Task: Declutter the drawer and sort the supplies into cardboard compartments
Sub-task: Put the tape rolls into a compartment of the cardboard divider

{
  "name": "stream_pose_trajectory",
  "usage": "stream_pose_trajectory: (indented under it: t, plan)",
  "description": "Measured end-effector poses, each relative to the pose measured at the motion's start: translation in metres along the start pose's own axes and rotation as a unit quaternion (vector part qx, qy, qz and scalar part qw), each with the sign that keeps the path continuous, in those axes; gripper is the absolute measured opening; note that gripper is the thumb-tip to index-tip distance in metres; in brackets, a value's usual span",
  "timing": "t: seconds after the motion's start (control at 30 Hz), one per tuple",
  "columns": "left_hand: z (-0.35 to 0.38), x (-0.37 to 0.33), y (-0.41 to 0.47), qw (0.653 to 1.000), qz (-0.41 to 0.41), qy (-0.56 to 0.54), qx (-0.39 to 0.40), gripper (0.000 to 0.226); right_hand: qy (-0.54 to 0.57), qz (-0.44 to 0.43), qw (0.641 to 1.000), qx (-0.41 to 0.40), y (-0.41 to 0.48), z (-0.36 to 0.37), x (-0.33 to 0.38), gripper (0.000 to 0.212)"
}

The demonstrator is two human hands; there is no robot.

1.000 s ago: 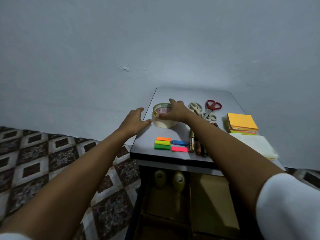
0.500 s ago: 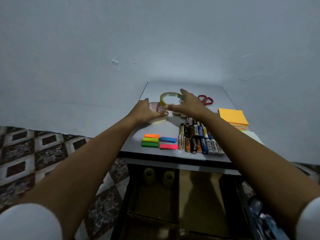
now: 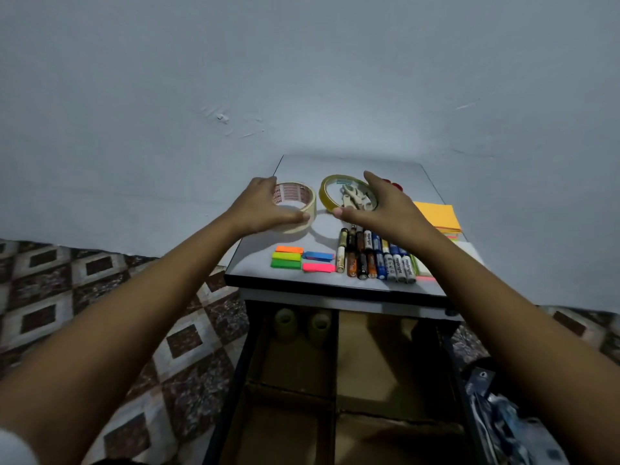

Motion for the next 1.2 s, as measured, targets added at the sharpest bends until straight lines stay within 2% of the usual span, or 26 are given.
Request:
stream_pose_trajectory:
  t: [0.13,0.2,0.3,0.4,0.5,0.7,0.73,0.83,0.93,1.0,1.07,1.2]
  plan:
    - [-0.010,-0.020,-0.055,1.000,0.012,-0.010,0.015,0.086,0.024,-0.002,1.000,-0.008,-0.043,-0.003,0.006,0.088]
    - [-0.009,-0.020,-0.081,0.999,0.009,-0.018,0.025,0.084,0.032,-0.002,0.999,-0.011,-0.064,0.000,0.007,0.088]
    - [-0.001,-0.010,-0.115,0.998,-0.006,-0.033,0.059,0.098,0.027,0.003,1.000,0.002,-0.096,0.010,0.004,0.088]
    - [0.015,0.000,-0.144,0.995,-0.021,-0.026,0.098,0.090,0.027,0.015,0.999,0.021,-0.122,0.023,-0.005,0.089]
    - [0.041,0.014,-0.164,0.990,-0.035,0.002,0.140,0.091,0.026,0.032,0.998,0.041,-0.143,0.037,-0.014,0.092]
    - [0.096,0.038,-0.177,0.978,-0.084,-0.008,0.189,0.062,-0.002,0.052,0.997,0.060,-0.167,0.055,-0.024,0.093]
    - [0.103,0.045,-0.174,0.977,-0.104,-0.017,0.184,0.061,-0.001,0.055,0.997,0.063,-0.169,0.056,-0.025,0.094]
    - [0.119,0.064,-0.162,0.973,-0.161,-0.008,0.163,0.082,0.006,0.061,0.996,0.067,-0.173,0.058,-0.027,0.094]
    - [0.132,0.076,-0.149,0.965,-0.209,0.012,0.160,0.077,0.008,0.066,0.995,0.069,-0.174,0.060,-0.029,0.096]
    - [0.140,0.081,-0.142,0.962,-0.224,0.026,0.155,0.084,0.016,0.071,0.995,0.071,-0.174,0.062,-0.030,0.096]
    - [0.148,0.086,-0.140,0.958,-0.224,0.053,0.172,0.084,0.022,0.073,0.994,0.073,-0.174,0.065,-0.030,0.095]
    - [0.166,0.093,-0.145,0.935,-0.204,0.114,0.265,0.068,0.018,0.073,0.994,0.077,-0.174,0.067,-0.031,0.094]
Point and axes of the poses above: each hand's wrist, its own y-axis towards the middle knuckle, its own z-axis out of the palm, x = y × z, the point moved 5 cm from there along y, towards the middle knuckle, and after that the axes turned 14 degrees about -y, right-handed, at the moved point
